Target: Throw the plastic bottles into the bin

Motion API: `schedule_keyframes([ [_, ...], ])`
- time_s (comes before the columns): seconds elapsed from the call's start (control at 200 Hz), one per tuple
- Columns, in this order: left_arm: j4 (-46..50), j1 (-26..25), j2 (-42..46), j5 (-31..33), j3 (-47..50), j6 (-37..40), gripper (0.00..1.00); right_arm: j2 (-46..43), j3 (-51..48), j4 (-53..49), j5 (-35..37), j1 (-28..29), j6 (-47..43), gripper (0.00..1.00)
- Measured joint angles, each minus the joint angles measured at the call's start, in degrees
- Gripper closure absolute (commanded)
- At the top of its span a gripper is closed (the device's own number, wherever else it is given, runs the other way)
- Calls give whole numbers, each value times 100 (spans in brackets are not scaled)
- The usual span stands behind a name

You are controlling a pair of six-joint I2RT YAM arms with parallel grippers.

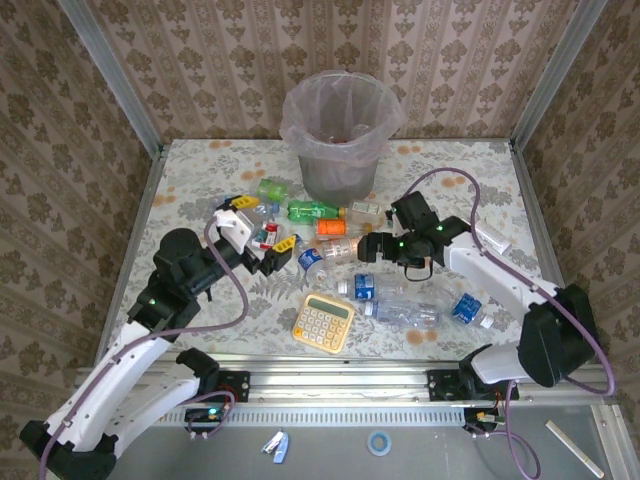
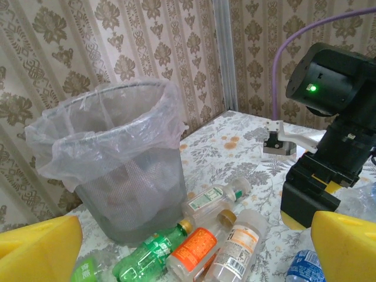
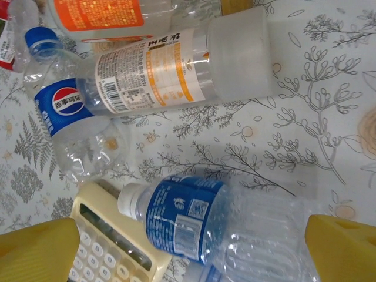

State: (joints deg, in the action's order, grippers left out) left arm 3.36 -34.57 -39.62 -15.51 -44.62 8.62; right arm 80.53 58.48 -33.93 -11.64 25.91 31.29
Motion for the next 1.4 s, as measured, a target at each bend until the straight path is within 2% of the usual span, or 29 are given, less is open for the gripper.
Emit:
schedule_keyframes([
  [0.74, -275, 284, 90, -295, 330, -2, 0, 1491, 225, 1158, -424, -341, 824, 0],
  [1.4, -299, 284, 122, -271, 452, -2, 0, 1937, 271, 1598, -564, -424, 1408, 0],
])
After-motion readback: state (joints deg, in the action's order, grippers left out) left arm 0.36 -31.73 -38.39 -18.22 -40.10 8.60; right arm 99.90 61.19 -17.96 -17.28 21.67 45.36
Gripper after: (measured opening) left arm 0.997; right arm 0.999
